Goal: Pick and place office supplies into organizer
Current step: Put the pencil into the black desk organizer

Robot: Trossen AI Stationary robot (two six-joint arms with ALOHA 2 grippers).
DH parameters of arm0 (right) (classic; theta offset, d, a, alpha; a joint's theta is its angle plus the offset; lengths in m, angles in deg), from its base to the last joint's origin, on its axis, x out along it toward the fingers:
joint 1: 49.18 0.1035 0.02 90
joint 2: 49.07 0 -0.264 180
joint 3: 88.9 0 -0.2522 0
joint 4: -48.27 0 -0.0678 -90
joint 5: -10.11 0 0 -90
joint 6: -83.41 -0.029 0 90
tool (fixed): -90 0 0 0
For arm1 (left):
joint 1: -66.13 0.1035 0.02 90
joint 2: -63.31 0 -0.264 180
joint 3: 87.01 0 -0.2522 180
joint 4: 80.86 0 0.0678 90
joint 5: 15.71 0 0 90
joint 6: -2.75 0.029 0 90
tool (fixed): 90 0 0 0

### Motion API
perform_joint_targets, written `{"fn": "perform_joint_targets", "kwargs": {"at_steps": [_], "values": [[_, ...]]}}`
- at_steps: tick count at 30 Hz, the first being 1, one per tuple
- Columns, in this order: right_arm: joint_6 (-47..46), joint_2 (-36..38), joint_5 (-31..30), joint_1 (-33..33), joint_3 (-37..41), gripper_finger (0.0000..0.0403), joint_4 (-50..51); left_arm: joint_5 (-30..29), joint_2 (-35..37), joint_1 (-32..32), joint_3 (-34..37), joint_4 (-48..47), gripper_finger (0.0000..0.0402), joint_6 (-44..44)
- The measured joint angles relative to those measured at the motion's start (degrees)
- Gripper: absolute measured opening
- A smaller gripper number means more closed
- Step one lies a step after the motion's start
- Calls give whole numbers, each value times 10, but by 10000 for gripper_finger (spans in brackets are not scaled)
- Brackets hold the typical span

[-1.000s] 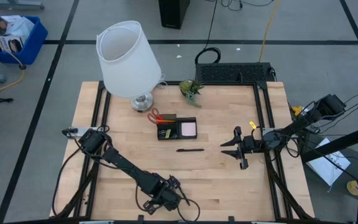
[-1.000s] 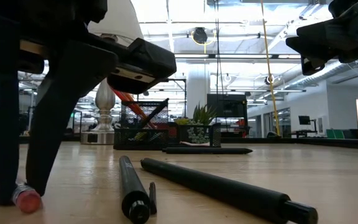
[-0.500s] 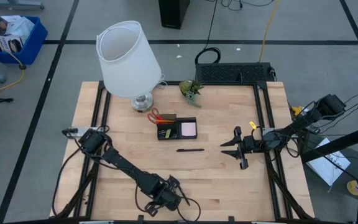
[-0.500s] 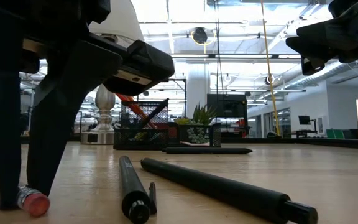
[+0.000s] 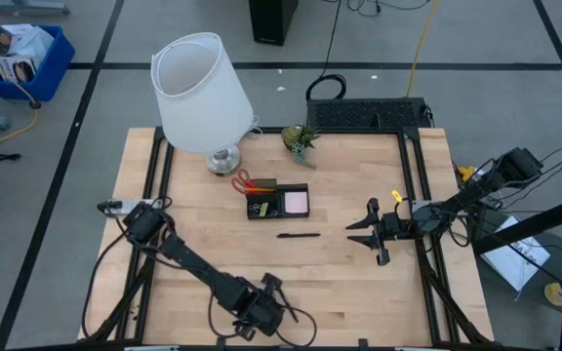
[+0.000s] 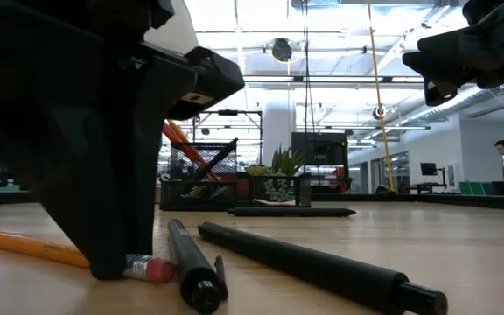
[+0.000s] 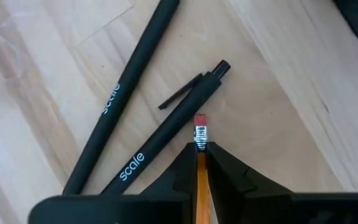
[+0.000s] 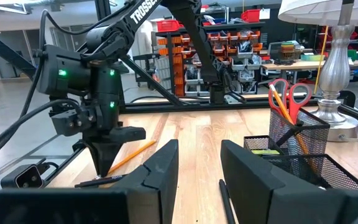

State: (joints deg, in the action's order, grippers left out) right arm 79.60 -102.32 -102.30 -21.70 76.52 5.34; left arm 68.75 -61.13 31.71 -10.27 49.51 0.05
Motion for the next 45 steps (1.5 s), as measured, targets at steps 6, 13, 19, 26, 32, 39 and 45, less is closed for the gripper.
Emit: {"fn": "perform_joint_targets", "kwargs": {"at_steps": [6,13,19,26,32,39,45], "values": [[0,0,0,0,0,116,0,-39,0,-15,0,-11,34,-25],[0,0,0,0,0,116,0,-67,6,-31,2,-27,34,-48],[0,0,0,0,0,116,-1,-96,16,-36,2,-20,35,-67],[0,0,0,0,0,116,0,-132,41,-34,2,-16,35,-123],[0,0,0,0,0,116,-1,-173,53,-31,1,-16,35,-140],[0,0,0,0,0,116,0,-243,55,-30,0,-21,35,-150],[0,0,0,0,0,116,0,-313,55,-30,0,-21,35,-163]]}}
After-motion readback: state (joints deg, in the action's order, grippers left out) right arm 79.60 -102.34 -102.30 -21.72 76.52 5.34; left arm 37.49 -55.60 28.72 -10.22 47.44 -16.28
